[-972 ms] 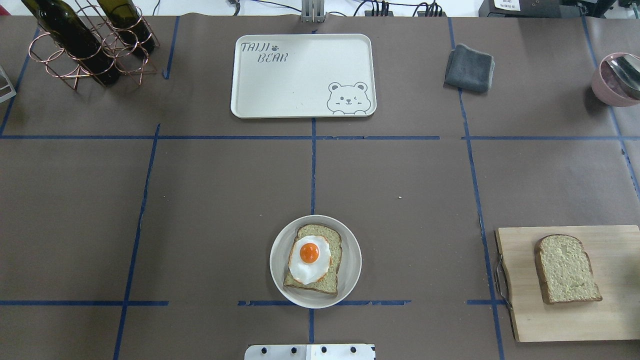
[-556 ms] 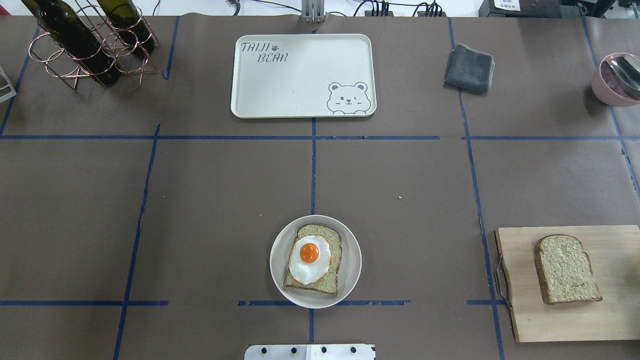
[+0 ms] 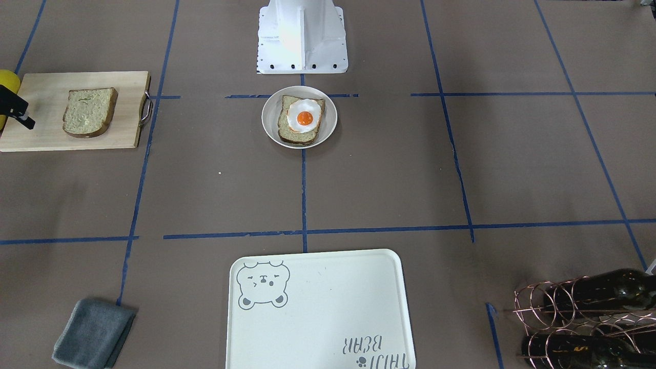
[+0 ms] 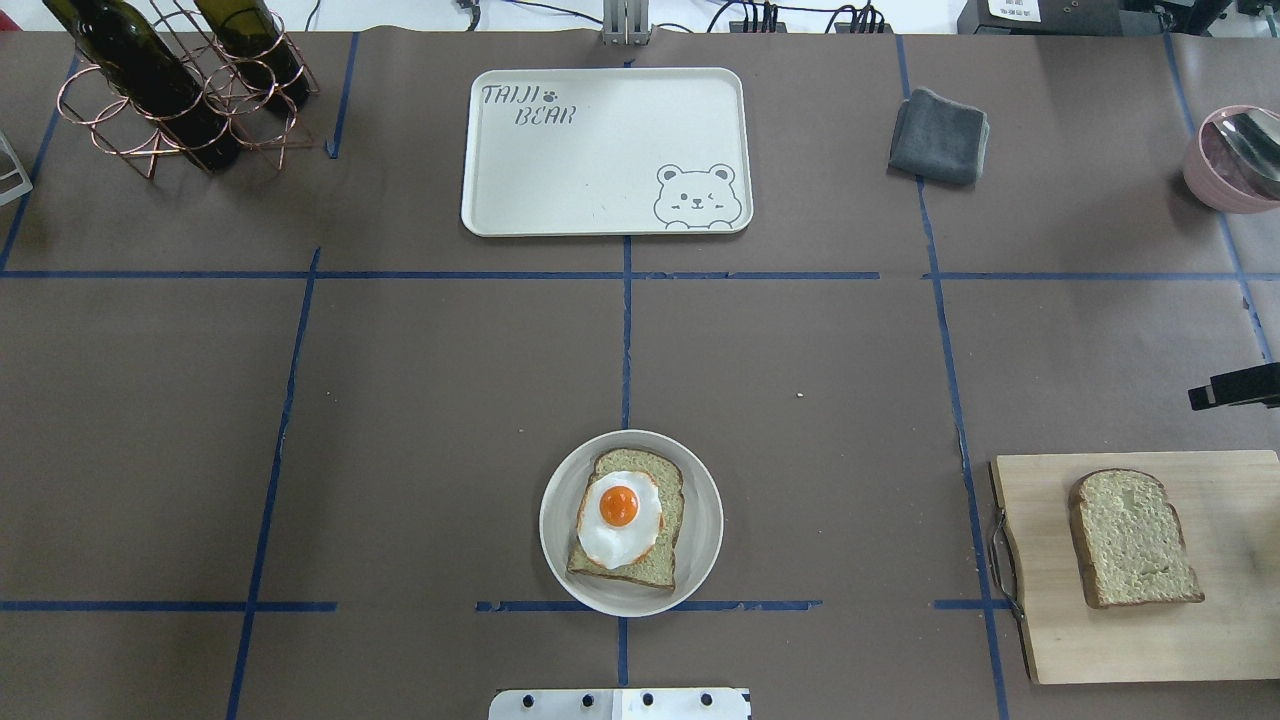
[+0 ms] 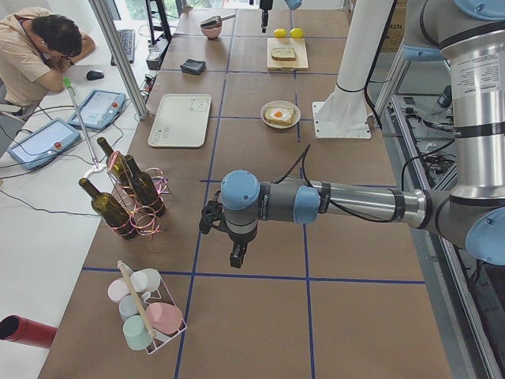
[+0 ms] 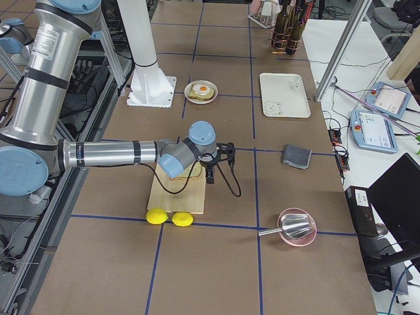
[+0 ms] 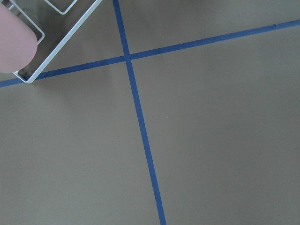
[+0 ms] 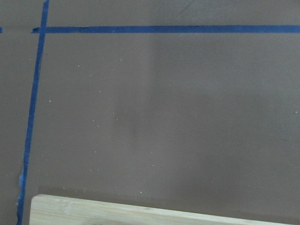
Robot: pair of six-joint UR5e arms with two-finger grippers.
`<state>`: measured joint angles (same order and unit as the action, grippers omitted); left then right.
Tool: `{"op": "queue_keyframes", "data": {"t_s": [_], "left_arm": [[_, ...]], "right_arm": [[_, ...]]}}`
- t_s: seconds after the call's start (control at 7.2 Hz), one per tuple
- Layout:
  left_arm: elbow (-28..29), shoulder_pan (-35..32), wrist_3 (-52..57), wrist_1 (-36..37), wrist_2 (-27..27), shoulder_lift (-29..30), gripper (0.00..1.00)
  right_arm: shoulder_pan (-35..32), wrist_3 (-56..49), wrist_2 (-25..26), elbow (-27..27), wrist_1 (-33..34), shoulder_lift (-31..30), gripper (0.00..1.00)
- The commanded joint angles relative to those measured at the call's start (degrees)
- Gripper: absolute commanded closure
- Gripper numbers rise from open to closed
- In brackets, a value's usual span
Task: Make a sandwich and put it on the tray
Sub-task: 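Reach the right gripper to the bread slice on the cutting board and grasp it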
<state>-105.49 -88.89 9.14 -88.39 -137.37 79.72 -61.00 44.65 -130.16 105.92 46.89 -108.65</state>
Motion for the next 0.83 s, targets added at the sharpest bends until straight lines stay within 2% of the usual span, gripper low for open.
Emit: {"op": "queue_keyframes", "data": {"t_s": [0.0,0.14,0.42,0.69], "left_arm": [[0.54,0.12,0.00,-0.03,0.00,0.00,0.00],[0.81,0.12,0.00,-0.03,0.00,0.00,0.00],[1.16,0.38,0.00,-0.03,0.00,0.00,0.00],[1.25,0.56,0.00,-0.03,0.00,0.00,0.00]], "right_arm": [[7.98,11.39,4.74,-6.66,-16.86,-1.30,0.11],[9.75,11.51,5.09,-6.78,-17.09,-1.39,0.17],[11.08,11.52,4.57,-7.04,-21.37,-3.56,0.23],[12.65,11.34,4.48,-7.04,-22.28,-4.81,0.31]]}}
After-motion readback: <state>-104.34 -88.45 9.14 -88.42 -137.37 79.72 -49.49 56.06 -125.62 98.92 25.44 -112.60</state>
